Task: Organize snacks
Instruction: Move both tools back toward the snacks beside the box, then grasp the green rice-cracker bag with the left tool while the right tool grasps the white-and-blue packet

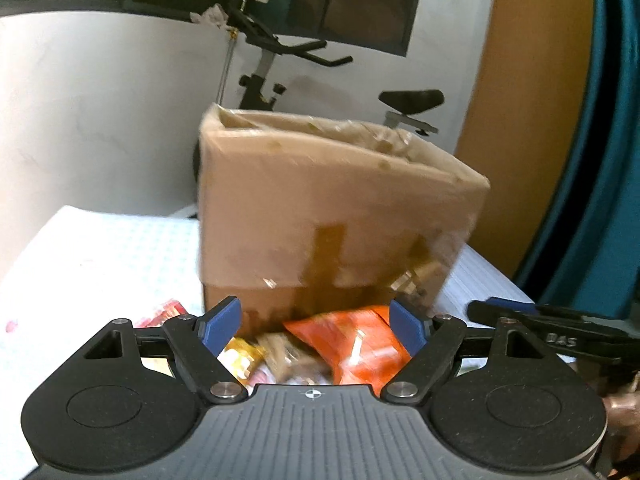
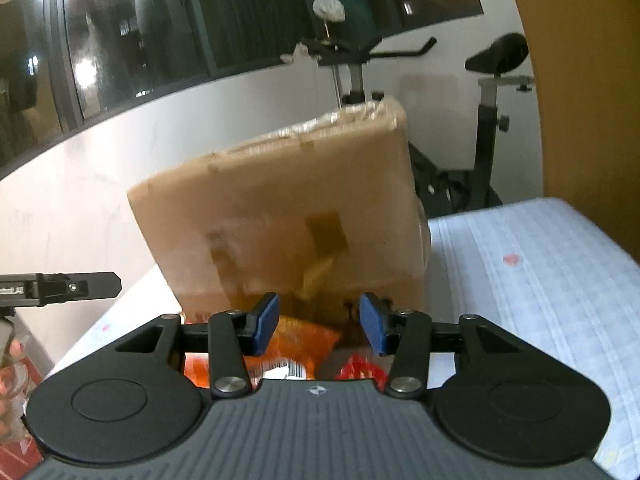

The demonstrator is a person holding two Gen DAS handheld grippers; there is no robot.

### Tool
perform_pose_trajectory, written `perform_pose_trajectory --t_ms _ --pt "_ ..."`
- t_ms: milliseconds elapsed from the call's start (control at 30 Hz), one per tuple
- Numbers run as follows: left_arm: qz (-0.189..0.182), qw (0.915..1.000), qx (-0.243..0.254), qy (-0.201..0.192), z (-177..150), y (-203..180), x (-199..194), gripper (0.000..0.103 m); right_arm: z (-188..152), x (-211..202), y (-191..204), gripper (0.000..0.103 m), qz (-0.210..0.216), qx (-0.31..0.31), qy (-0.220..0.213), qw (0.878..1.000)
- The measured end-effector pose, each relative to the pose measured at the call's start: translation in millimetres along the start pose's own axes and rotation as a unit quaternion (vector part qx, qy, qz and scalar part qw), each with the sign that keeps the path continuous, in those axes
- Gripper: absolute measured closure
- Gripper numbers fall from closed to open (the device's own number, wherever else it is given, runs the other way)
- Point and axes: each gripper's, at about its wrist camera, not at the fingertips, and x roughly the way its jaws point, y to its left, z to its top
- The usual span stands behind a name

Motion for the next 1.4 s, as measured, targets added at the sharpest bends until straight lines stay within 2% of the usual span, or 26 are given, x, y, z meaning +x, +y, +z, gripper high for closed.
perform_pose_trajectory --t_ms 233,400,633,867,1000,1167,1233,1300,1400 --pt "-0.016 0.9995 -0.016 0.021 -22 -12 3 0.019 -26 -3 3 0.055 0.005 -0.002 0.028 1.000" --pt "-0.026 0.9985 -0.016 0.045 -33 -22 12 0.014 -41 -5 5 0.055 0.002 -0.009 0.046 0.999" --pt "-0.043 0.9957 0.006 0.082 -48 -39 27 0.012 -48 -12 0 0.055 -0.022 -0.027 0.063 0.997" --pt "-0.053 0.9915 0.016 0.118 -56 -49 45 0.012 -56 -14 -12 0.055 -0.033 -0.008 0.070 0.997" --pt "-0.045 0.9885 0.033 0.141 -64 -54 56 0.011 -57 -13 -14 0.055 -0.033 -0.005 0.072 0.997" --pt "-0.043 0.9870 0.020 0.154 -71 -51 64 0.007 -59 -11 -19 0.055 -0.036 0.003 0.073 0.997" --pt "-0.052 0.9850 0.017 0.164 -75 -50 67 0.009 -60 -11 -20 0.055 -0.037 0.006 0.072 0.997" --pt "-0.049 0.9868 0.022 0.153 -77 -51 64 0.020 -59 -11 -20 0.055 -0.039 0.007 0.070 0.997" --pt "-0.045 0.9898 0.012 0.134 -74 -45 53 0.024 -58 -12 -22 0.055 -0.042 0.010 0.064 0.997"
